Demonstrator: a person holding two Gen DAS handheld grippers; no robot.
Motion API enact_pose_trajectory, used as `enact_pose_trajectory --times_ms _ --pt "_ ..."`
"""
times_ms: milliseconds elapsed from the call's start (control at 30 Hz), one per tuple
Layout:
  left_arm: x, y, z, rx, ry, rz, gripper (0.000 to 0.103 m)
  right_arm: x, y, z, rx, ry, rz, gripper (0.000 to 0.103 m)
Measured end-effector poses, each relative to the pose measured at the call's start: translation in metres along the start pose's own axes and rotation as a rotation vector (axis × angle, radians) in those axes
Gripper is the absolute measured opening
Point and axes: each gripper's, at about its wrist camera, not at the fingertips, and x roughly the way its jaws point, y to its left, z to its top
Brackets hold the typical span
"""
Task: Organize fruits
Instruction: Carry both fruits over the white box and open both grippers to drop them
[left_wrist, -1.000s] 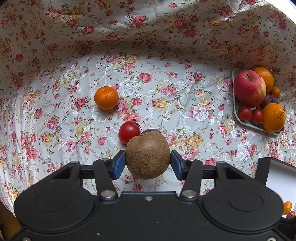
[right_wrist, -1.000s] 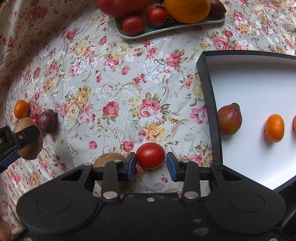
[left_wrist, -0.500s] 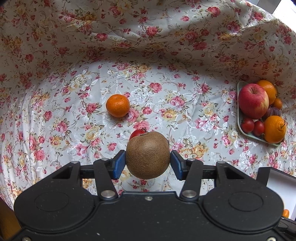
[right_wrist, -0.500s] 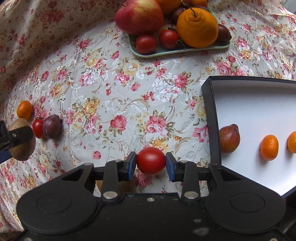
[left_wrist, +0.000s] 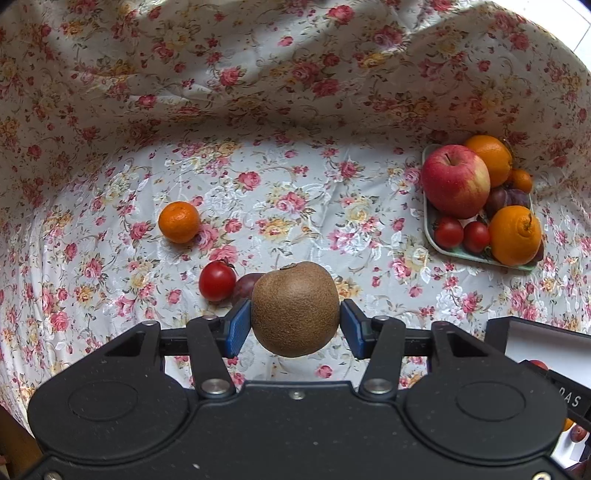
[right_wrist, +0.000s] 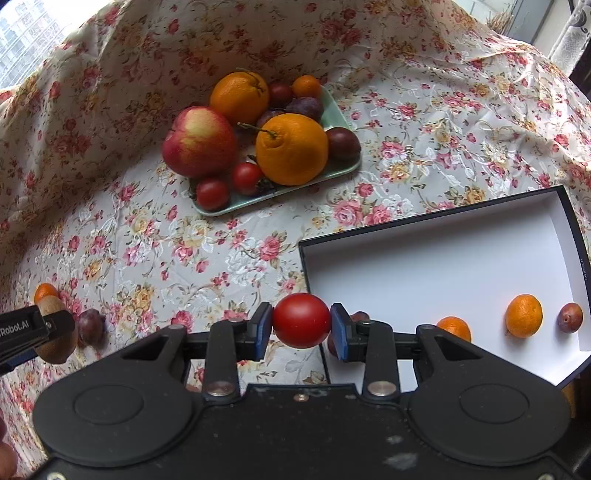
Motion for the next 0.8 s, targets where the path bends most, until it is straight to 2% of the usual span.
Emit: enact_pose_trajectory --times_ms 200,367,633,800 --pt "-0.002 -0.047 -0.009 0.093 0.003 -0.018 0.058 -0.003 -0.053 0.01 0.111 0.003 -0.031 0.036" --pt "-0.004 -0.09 -0.022 0.176 0.019 -0.06 0.058 -0.006 -0.099 0.015 0.18 0.003 -0.056 0.036" --pt "-0.008 -0.156 -0.058 0.302 0.063 -0.145 0.057 -0.011 -0.169 0.016 0.28 0.012 -0.076 0.036" --pt "-0.006 -0.188 -0.078 0.365 0.087 -0.165 0.057 -0.012 -0.202 0.014 0.316 0.012 -0.093 0.036"
